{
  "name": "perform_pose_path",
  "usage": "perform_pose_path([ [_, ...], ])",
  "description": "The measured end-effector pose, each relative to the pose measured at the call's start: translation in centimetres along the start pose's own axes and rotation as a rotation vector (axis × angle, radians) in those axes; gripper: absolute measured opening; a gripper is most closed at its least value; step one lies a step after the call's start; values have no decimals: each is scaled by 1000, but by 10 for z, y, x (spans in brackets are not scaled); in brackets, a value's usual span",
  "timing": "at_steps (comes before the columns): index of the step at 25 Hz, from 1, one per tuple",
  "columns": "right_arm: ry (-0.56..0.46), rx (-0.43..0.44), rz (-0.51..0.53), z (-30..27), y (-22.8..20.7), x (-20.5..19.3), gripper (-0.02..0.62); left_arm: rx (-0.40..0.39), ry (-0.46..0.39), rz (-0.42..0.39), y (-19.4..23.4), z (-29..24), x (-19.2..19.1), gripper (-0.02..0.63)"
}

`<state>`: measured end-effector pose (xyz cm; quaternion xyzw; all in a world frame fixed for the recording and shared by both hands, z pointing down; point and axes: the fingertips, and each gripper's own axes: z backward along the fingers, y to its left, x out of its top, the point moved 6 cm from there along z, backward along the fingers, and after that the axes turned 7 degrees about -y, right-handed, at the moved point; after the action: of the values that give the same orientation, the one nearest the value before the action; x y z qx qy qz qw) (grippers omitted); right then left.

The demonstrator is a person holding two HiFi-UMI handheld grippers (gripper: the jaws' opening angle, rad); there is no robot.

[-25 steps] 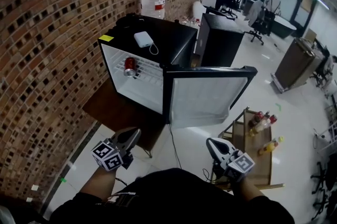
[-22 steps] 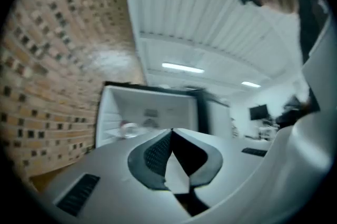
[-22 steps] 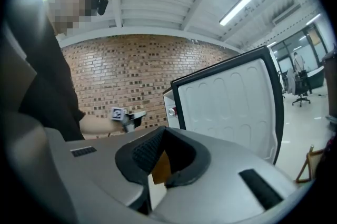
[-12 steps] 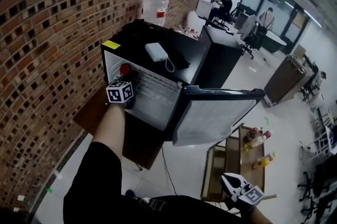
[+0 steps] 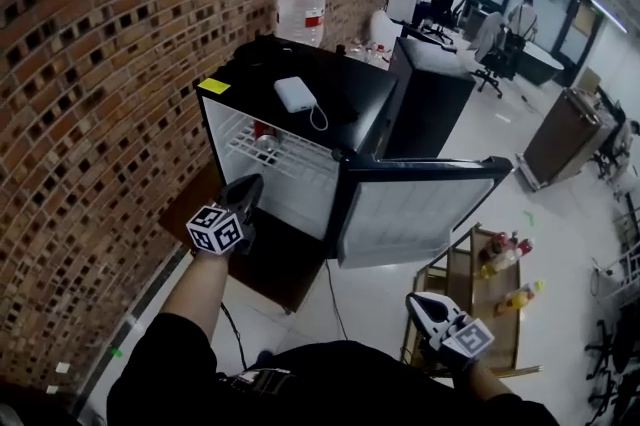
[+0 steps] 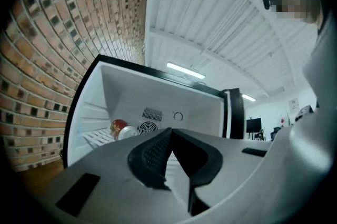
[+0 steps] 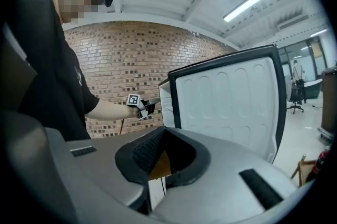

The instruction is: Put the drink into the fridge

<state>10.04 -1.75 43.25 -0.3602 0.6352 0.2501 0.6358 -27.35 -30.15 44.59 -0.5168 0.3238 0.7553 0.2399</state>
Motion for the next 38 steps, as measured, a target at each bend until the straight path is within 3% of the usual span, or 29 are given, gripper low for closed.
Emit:
perform_pose_path([
  [3,-18,20,17,-8,-8,6,15,-28,34,-27,-28,26,-1,0],
  [12,-57,65,32,-27,-30,14,14,-131,58,-1,-107,76,-2,0],
  [22,-92,11,-44,-13,-47,10,11,-180,114,41,-171,107,-27,0],
  [38,-79,26,-10,-14,-44,12,11,-177,114,25,-172,120,-19,0],
])
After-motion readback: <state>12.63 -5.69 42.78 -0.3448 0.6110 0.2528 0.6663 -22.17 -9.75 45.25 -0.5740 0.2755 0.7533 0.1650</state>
